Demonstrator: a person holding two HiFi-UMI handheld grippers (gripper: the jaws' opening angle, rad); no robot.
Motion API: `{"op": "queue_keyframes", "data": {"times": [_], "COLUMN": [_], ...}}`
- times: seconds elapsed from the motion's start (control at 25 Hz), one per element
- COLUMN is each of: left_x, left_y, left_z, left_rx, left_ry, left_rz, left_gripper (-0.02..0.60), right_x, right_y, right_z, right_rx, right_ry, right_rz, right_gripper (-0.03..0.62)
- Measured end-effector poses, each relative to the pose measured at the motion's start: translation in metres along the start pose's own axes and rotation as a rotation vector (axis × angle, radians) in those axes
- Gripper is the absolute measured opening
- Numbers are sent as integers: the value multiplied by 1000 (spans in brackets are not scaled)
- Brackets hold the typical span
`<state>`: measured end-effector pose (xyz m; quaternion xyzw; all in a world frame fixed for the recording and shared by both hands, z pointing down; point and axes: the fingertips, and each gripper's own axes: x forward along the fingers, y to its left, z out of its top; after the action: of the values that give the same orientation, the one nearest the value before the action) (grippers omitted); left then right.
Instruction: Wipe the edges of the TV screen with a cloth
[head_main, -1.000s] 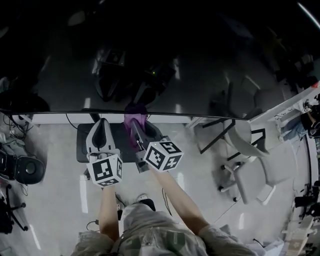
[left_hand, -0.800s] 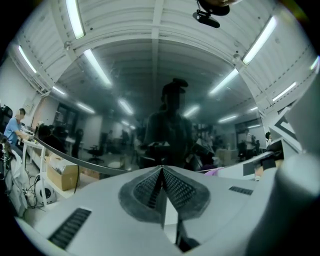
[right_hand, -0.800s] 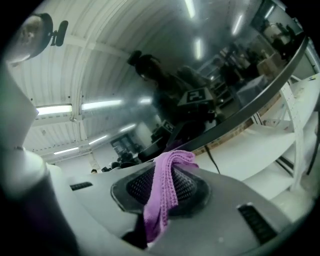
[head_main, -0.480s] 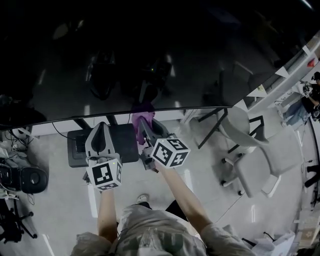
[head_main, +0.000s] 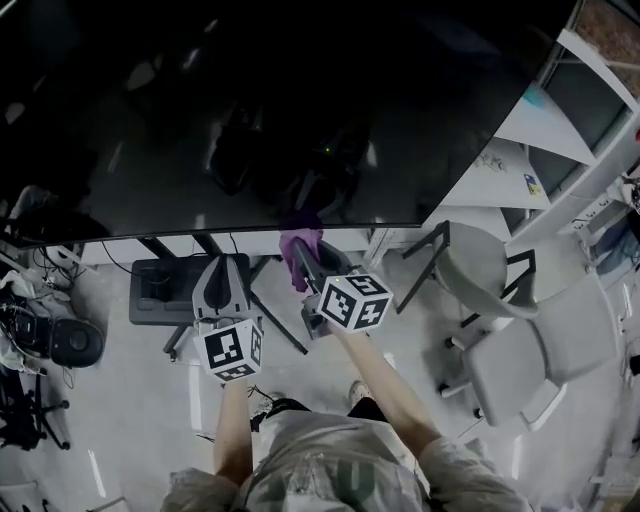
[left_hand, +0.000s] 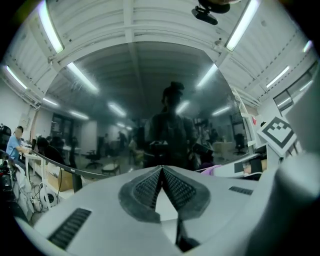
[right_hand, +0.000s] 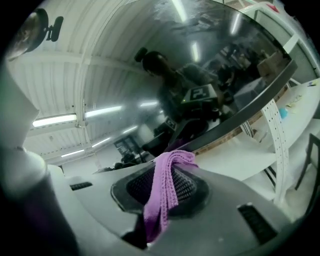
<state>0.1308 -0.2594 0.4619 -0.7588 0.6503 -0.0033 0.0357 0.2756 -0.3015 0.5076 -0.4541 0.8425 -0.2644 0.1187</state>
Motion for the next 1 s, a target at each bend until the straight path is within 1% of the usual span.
{"op": "queue_keyframes", "data": {"times": [0.2,0.36,0.52,0.68,1.0], "left_x": [0,5,5,-1,-17], "left_y": [-61,-111,-145,-166,-179], "left_z": [4,10,13,18,15], "left_rx": [-8,14,21,31,33], "left_ry": [12,5,-2,-9,1], "left_rz": [20,-7,-18,-16,11], "left_gripper": [15,15,15,15,15], "right_x": [-42,-72,-98,-117,-142], "right_y": [-43,-79,-107,-125,-147], "right_z": [28,51,67,77,92], "right_rx": [18,13,8,22,-16], "right_ry": [-8,-31,-53,-67,-87], "right_rz": [-8,-34,-57,-70,-89], "right_gripper": [61,61,61,61,61]}}
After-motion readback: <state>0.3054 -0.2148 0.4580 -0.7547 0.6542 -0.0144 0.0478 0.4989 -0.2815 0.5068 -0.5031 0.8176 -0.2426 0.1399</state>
